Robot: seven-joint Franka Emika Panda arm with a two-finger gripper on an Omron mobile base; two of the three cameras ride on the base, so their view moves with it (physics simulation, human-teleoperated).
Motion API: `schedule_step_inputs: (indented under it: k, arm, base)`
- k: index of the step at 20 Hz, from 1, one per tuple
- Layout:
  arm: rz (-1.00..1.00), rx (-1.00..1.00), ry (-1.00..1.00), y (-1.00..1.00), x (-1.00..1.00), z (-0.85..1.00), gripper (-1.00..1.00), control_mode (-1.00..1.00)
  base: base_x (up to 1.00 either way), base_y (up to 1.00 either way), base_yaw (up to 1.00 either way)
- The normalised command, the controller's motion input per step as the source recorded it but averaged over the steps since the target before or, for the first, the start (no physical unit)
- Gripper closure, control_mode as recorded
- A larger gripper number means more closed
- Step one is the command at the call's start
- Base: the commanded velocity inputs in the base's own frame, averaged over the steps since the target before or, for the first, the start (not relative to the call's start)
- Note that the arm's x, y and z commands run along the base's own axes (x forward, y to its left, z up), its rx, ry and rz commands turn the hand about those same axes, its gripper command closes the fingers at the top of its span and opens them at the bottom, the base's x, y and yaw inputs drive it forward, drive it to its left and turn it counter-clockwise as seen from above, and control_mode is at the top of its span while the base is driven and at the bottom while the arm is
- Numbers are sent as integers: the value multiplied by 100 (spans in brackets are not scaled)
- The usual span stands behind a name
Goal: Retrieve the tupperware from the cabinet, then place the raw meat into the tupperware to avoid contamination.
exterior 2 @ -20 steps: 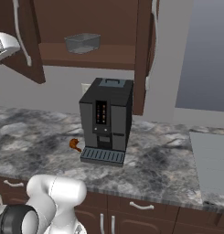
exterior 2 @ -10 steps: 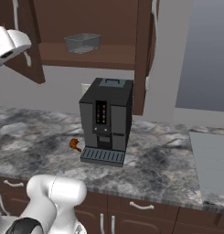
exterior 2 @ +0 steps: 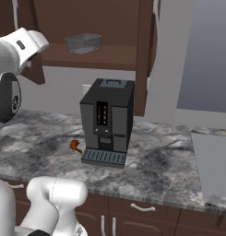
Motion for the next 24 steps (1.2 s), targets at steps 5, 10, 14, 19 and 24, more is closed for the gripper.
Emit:
schedule_step_inputs:
  k: [5, 10, 14, 19, 24]
  arm:
    - [26, 0, -1, -19, 0, 0, -100, -100]
    - [30, 1, -5, -4, 0, 0, -100, -100]
    - [31, 0, -8, 0, 0, 0, -100, -100]
    - [25, -5, -13, 0, 0, 0, -100, -100]
    - [6, -12, -20, 0, 0, 0, -100, -100]
  base:
    - [0, 0, 0]
    - [0, 0, 0]
    - [0, 0, 0]
    - [0, 0, 0]
    - [0, 0, 0]
